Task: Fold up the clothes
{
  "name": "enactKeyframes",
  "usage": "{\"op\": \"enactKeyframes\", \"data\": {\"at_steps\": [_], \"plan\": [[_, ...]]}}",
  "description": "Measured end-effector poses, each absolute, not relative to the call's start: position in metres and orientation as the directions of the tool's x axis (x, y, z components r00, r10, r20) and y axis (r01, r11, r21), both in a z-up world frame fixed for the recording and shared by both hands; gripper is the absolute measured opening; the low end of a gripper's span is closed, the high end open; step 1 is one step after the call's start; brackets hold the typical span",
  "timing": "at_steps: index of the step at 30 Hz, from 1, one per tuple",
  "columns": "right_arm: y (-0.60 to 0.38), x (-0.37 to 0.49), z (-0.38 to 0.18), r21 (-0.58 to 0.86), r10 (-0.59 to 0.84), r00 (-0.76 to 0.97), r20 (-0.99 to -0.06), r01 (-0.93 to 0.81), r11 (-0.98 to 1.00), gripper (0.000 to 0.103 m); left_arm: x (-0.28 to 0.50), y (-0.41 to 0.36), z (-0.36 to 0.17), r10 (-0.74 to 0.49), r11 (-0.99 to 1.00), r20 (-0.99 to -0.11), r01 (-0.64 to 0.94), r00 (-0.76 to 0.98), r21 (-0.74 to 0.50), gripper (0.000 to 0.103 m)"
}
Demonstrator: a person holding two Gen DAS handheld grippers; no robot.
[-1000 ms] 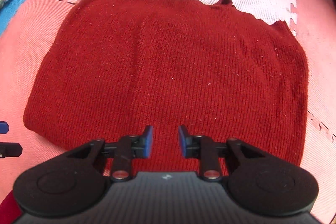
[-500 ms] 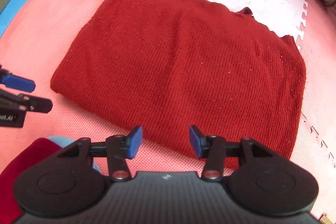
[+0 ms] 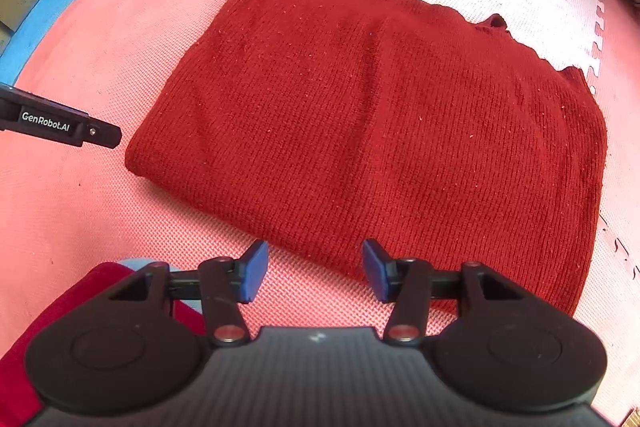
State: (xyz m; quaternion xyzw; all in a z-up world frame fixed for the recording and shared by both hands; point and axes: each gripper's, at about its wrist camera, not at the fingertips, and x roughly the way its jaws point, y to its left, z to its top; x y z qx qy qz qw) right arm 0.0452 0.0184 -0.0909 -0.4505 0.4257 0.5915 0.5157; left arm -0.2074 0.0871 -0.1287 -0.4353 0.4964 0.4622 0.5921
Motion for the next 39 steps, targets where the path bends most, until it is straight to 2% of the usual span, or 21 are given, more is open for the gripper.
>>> {"op": "enactKeyframes", "data": {"at_steps": [5, 8, 15, 17, 19, 39], "plan": [[0.021, 0.045, -0.095, 0.052, 0.216, -0.074, -0.974, -0.993, -0.106, 0.052, -0.199, 0.106, -0.147, 0.089, 0.226, -0.989, -0.969, 0.119, -0.096, 0.052], [0.020, 0.045, -0.095, 0.047, 0.211, -0.069, -0.975, -0.993, -0.106, 0.052, -0.190, 0.118, -0.162, 0.070, 0.247, -0.991, -0.964, 0.117, -0.097, 0.048], [0.019, 0.045, -0.093, 0.039, 0.207, -0.059, -0.977, -0.994, -0.099, 0.052, -0.181, 0.135, -0.198, 0.031, 0.276, -0.996, -0.958, 0.087, -0.075, 0.047], [0.020, 0.046, -0.094, 0.040, 0.203, -0.061, -0.977, -0.994, -0.103, 0.052, -0.183, 0.138, -0.206, 0.012, 0.268, -0.996, -0.960, 0.092, -0.085, 0.023], [0.020, 0.045, -0.095, 0.041, 0.197, -0.062, -0.978, -0.993, -0.111, 0.052, -0.184, 0.139, -0.210, 0.002, 0.275, -0.995, -0.957, 0.100, -0.095, 0.012], [0.023, 0.052, -0.095, 0.052, 0.182, -0.071, -0.981, -0.993, -0.107, 0.052, -0.220, 0.150, -0.237, -0.017, 0.125, -0.989, -0.981, 0.149, -0.150, 0.012]]}}
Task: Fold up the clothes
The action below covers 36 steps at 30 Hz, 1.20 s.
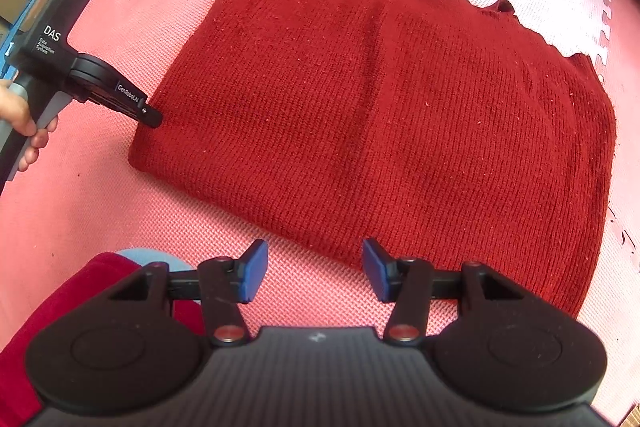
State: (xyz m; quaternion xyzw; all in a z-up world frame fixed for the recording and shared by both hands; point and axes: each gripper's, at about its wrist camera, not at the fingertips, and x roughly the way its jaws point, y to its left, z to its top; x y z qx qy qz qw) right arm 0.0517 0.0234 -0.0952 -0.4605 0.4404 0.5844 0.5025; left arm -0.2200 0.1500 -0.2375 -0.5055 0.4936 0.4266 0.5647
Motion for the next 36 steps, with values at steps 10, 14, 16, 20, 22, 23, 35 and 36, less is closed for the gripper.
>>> {"op": "enactKeyframes", "data": {"at_steps": [10, 14, 16, 20, 22, 23, 35, 36], "plan": [[0.024, 0.054, -0.099, 0.064, 0.178, -0.081, -0.981, -0.993, -0.103, 0.052, -0.210, 0.172, -0.201, 0.054, 0.148, -0.984, -0.976, 0.168, -0.158, 0.032], [0.026, 0.052, -0.101, 0.067, 0.173, -0.085, -0.981, -0.992, -0.106, 0.052, -0.186, 0.198, -0.184, 0.101, 0.192, -0.977, -0.967, 0.188, -0.166, 0.034], [0.026, 0.052, -0.102, 0.070, 0.171, -0.088, -0.981, -0.992, -0.107, 0.052, -0.170, 0.215, -0.188, 0.100, 0.226, -0.980, -0.963, 0.175, -0.148, 0.034], [0.025, 0.052, -0.103, 0.075, 0.167, -0.092, -0.982, -0.992, -0.101, 0.052, -0.139, 0.226, -0.202, 0.075, 0.273, -0.994, -0.961, 0.078, -0.055, 0.034], [0.025, 0.054, -0.104, 0.077, 0.166, -0.093, -0.982, -0.992, -0.098, 0.052, -0.134, 0.229, -0.211, 0.078, 0.275, -0.995, -0.961, 0.066, -0.042, 0.034], [0.025, 0.054, -0.104, 0.078, 0.165, -0.093, -0.982, -0.992, -0.096, 0.052, -0.134, 0.230, -0.214, 0.083, 0.270, -0.994, -0.962, 0.069, -0.044, 0.034], [0.030, 0.060, -0.109, 0.079, 0.155, -0.095, -0.983, -0.991, -0.104, 0.052, -0.151, 0.228, -0.212, 0.070, 0.206, -0.983, -0.966, 0.171, -0.153, 0.011], [0.029, 0.060, -0.108, 0.080, 0.155, -0.095, -0.983, -0.992, -0.103, 0.052, -0.151, 0.227, -0.210, 0.071, 0.208, -0.983, -0.966, 0.171, -0.153, 0.010]]}}
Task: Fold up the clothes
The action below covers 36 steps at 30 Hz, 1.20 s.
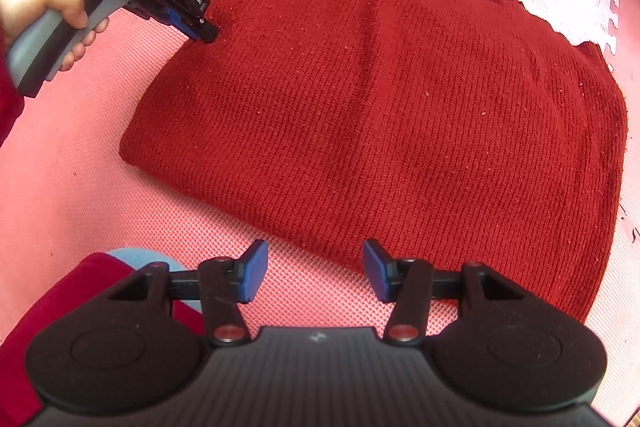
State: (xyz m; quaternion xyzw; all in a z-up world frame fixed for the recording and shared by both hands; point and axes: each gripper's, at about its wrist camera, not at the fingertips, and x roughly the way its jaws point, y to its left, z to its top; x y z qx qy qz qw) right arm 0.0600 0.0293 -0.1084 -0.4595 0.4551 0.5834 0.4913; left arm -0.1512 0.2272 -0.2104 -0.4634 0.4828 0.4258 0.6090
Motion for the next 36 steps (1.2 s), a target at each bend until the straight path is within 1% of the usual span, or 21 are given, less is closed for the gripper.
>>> {"op": "enactKeyframes", "data": {"at_steps": [2, 8, 12, 14, 17, 23, 25, 26, 27, 31, 32, 36], "plan": [[0.028, 0.060, -0.108, 0.081, 0.156, -0.096, -0.983, -0.992, -0.098, 0.052, -0.151, 0.226, -0.208, 0.072, 0.218, -0.983, -0.965, 0.167, -0.148, 0.007], [0.028, 0.062, -0.106, 0.077, 0.161, -0.091, -0.983, -0.993, -0.093, 0.052, -0.159, 0.223, -0.197, 0.084, 0.211, -0.984, -0.968, 0.159, -0.139, 0.007], [0.028, 0.062, -0.106, 0.074, 0.161, -0.089, -0.983, -0.993, -0.095, 0.052, -0.166, 0.217, -0.182, 0.113, 0.205, -0.982, -0.971, 0.152, -0.127, 0.007], [0.027, 0.062, -0.107, 0.073, 0.160, -0.088, -0.983, -0.993, -0.095, 0.052, -0.167, 0.222, -0.189, 0.115, 0.189, -0.986, -0.977, 0.119, -0.096, 0.007], [0.027, 0.063, -0.107, 0.073, 0.160, -0.088, -0.983, -0.993, -0.096, 0.052, -0.172, 0.224, -0.197, 0.117, 0.153, -0.987, -0.984, 0.106, -0.087, 0.007], [0.027, 0.064, -0.109, 0.073, 0.155, -0.086, -0.984, -0.993, -0.090, 0.052, -0.168, 0.218, -0.212, 0.094, 0.173, -0.994, -0.984, 0.060, -0.044, 0.007], [0.027, 0.064, -0.108, 0.073, 0.155, -0.087, -0.984, -0.993, -0.093, 0.052, -0.170, 0.218, -0.209, 0.091, 0.168, -0.994, -0.985, 0.062, -0.046, 0.010], [0.026, 0.065, -0.108, 0.074, 0.154, -0.088, -0.984, -0.993, -0.092, 0.052, -0.171, 0.218, -0.207, 0.092, 0.165, -0.994, -0.985, 0.063, -0.048, 0.017], [0.026, 0.065, -0.108, 0.076, 0.154, -0.089, -0.984, -0.993, -0.089, 0.052, -0.172, 0.219, -0.204, 0.098, 0.157, -0.993, -0.986, 0.069, -0.053, 0.018], [0.028, 0.066, -0.108, 0.081, 0.155, -0.094, -0.983, -0.993, -0.086, 0.052, -0.185, 0.224, -0.192, 0.099, 0.084, -0.983, -0.986, 0.153, -0.145, 0.018], [0.028, 0.066, -0.109, 0.083, 0.155, -0.096, -0.983, -0.993, -0.088, 0.052, -0.186, 0.225, -0.188, 0.105, 0.083, -0.981, -0.985, 0.160, -0.152, 0.018], [0.028, 0.064, -0.112, 0.089, 0.149, -0.102, -0.984, -0.992, -0.092, 0.052, -0.182, 0.232, -0.161, 0.194, 0.105, -0.971, -0.987, 0.138, -0.119, 0.019]]}}
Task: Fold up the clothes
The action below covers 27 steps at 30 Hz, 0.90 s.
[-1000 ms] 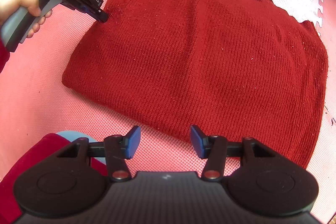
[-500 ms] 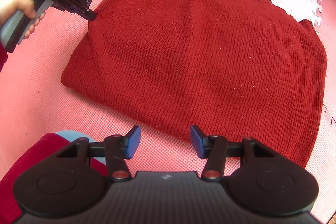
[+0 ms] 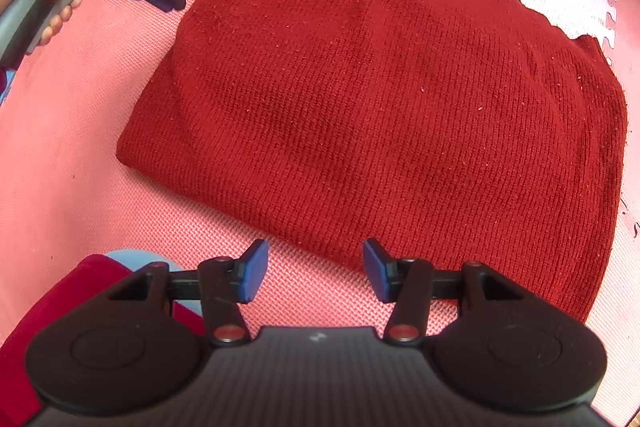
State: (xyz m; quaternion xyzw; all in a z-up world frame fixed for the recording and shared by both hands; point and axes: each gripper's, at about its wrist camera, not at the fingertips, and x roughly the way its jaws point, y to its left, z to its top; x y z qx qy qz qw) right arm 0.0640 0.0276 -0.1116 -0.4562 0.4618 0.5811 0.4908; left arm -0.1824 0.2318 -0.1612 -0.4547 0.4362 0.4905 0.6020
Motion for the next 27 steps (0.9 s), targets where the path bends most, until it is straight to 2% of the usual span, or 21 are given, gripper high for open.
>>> {"op": "enactKeyframes", "data": {"at_steps": [3, 5, 8, 14, 15, 17, 21, 24, 25, 27], "plan": [[0.028, 0.062, -0.114, 0.093, 0.143, -0.106, -0.984, -0.991, -0.094, 0.052, -0.171, 0.259, -0.159, 0.222, 0.120, -0.964, -0.985, 0.145, -0.120, 0.024], [0.029, 0.061, -0.115, 0.096, 0.140, -0.109, -0.984, -0.991, -0.094, 0.052, -0.161, 0.279, -0.164, 0.229, 0.131, -0.963, -0.985, 0.138, -0.110, 0.034], [0.030, 0.062, -0.116, 0.099, 0.136, -0.111, -0.985, -0.991, -0.090, 0.052, -0.144, 0.302, -0.175, 0.222, 0.134, -0.967, -0.986, 0.129, -0.101, 0.041], [0.037, 0.069, -0.122, 0.100, 0.117, -0.109, -0.987, -0.992, -0.077, 0.052, -0.125, 0.323, -0.201, 0.191, 0.127, -0.972, -0.986, 0.136, -0.113, 0.044], [0.038, 0.071, -0.123, 0.100, 0.115, -0.108, -0.988, -0.992, -0.073, 0.052, -0.127, 0.326, -0.203, 0.196, 0.109, -0.968, -0.984, 0.157, -0.138, 0.043], [0.043, 0.074, -0.125, 0.101, 0.108, -0.108, -0.988, -0.993, -0.069, 0.052, -0.131, 0.329, -0.207, 0.199, 0.083, -0.963, -0.982, 0.181, -0.167, 0.030], [0.052, 0.077, -0.127, 0.100, 0.094, -0.107, -0.990, -0.992, -0.074, 0.052, -0.135, 0.336, -0.210, 0.241, 0.064, -0.957, -0.987, 0.160, -0.149, 0.015], [0.059, 0.080, -0.126, 0.092, 0.093, -0.099, -0.991, -0.993, -0.077, 0.052, -0.139, 0.341, -0.205, 0.304, 0.029, -0.946, -0.994, 0.110, -0.107, 0.011], [0.061, 0.082, -0.126, 0.090, 0.093, -0.097, -0.991, -0.993, -0.075, 0.052, -0.138, 0.343, -0.206, 0.305, 0.036, -0.949, -0.997, 0.081, -0.073, 0.007], [0.064, 0.085, -0.127, 0.090, 0.090, -0.096, -0.991, -0.994, -0.066, 0.052, -0.137, 0.345, -0.210, 0.294, 0.056, -0.955, -0.998, 0.037, -0.021, 0.007]]}}
